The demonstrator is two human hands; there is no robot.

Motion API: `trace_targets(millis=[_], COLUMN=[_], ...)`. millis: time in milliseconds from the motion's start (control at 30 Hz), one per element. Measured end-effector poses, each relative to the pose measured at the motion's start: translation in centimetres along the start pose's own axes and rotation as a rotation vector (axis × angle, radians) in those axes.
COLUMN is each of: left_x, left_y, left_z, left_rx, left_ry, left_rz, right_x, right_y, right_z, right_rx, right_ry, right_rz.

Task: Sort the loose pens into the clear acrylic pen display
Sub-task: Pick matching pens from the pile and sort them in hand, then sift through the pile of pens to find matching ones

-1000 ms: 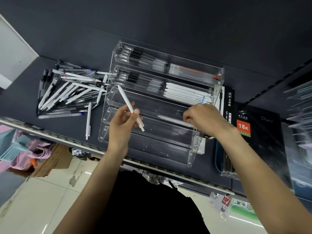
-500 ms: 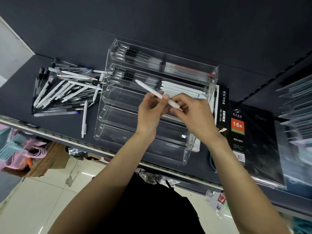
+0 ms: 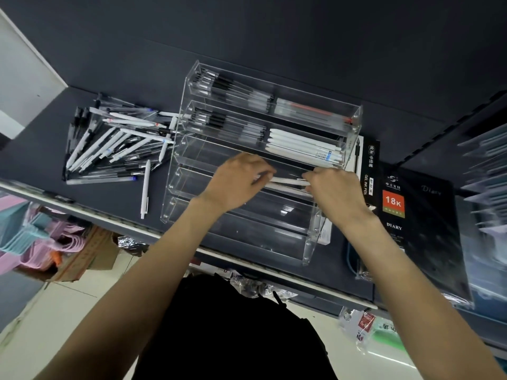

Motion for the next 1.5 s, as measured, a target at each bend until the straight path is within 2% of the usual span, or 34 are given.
trace_targets(millis=[133,300,567,767,933,1000,1067,1133,1200,1267,1333,1400,1500], left_x=[-2.1,-2.8,-3.6,-3.4,-3.3,-1.2,3.0,7.3,10.6,13.0,14.5,15.5,16.7], left_y=[-0.5,-0.7,-0.5,-0.1,0.0,0.4,2.2,5.6,9.7,13.8,17.1,19.3,20.5], left_z=[-0.5,0.0,0.2,0.1,-0.3,0.1,0.5,-0.7,-3.7,-8.3,-13.5,-18.5,-24.1], left_rx=[0.124,0.103,0.082,-0.027,-0.058,-0.100,-0.184,-0.193,-0.084,0.126,0.335,0.484,0.588], left_ry=[-0.024,-0.068,-0.159,-0.164,-0.165,-0.094,-0.003,0.085,0.142,0.157,0.113,0.023,-0.096], left_rz=[-0.197,-0.287,-0.318,-0.260,-0.314,-0.185,0.115,0.390,0.546,0.593,0.513,0.363,0.173], right_x=[-0.2,-0.8,0.1,0.7,1.6,3.1,5.9,8.9,11.0,11.8,11.4,10.4,8.9], right_y=[-1.2,-0.9,0.4,0.8,1.1,1.3,1.7,2.1,1.8,0.7,-0.9,-2.9,-6.3], right_z=[0.5,0.4,-0.4,-1.1,-1.7,-2.2,-3.4,-5.9,-10.0,-15.0,-19.9,-24.2,-28.9], right_rx=[0.052,0.062,0.025,-0.033,-0.100,-0.129,-0.152,-0.140,-0.064,0.032,0.094,0.116,0.115], right_ry=[-0.136,-0.151,-0.150,-0.156,-0.153,-0.148,-0.193,-0.376,-0.558,-0.709,-0.816,-0.871,-0.752], right_rz=[-0.079,-0.073,-0.124,-0.193,-0.235,-0.184,0.026,0.264,0.386,0.362,0.247,0.100,-0.080])
Point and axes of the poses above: each hand's wrist, its own y-axis away from the middle knuckle, its own x-axis out of the back of the hand, z = x × y, the point moved 7 cm from there along -y, towards the middle knuckle, and after that the axes turned 9 degrees about y, right-handed, at the moved point
